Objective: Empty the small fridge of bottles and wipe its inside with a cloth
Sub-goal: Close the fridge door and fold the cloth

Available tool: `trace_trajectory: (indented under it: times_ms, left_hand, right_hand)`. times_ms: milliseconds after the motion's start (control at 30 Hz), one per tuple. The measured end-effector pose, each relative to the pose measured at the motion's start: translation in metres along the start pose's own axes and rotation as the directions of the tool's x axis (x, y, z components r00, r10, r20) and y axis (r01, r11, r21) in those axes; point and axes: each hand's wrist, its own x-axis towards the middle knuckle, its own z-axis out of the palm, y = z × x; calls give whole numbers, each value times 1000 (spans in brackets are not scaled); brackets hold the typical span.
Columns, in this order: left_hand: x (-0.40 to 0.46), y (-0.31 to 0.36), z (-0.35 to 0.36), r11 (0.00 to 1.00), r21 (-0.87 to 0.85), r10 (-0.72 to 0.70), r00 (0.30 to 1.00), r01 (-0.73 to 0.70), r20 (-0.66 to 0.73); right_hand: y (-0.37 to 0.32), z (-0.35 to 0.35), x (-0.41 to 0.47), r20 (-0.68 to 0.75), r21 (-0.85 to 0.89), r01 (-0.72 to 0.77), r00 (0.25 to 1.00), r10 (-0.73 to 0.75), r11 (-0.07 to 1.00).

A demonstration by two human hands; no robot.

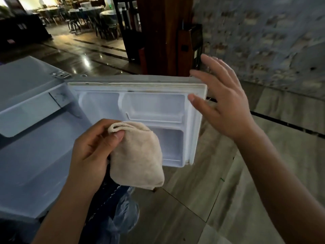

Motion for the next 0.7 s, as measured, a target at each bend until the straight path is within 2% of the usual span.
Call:
trace_trajectory:
  times_ms: [100, 200, 700]
  left_hand:
    - [-5, 0, -1, 1000, 23, -20, 999, 19, 39]
    - [-9, 2, -8, 997, 75, -25, 997, 19, 77]
    - [-46, 13, -64, 999, -40, -13, 996, 16, 87]
  right_hand:
    - [22, 21, 11, 131, -130, -93, 985, 110, 987]
    - [31, 38, 6, 195, -144, -131, 968, 158, 981]
    - [-31, 32, -43, -43, -147, -144, 989, 139, 979]
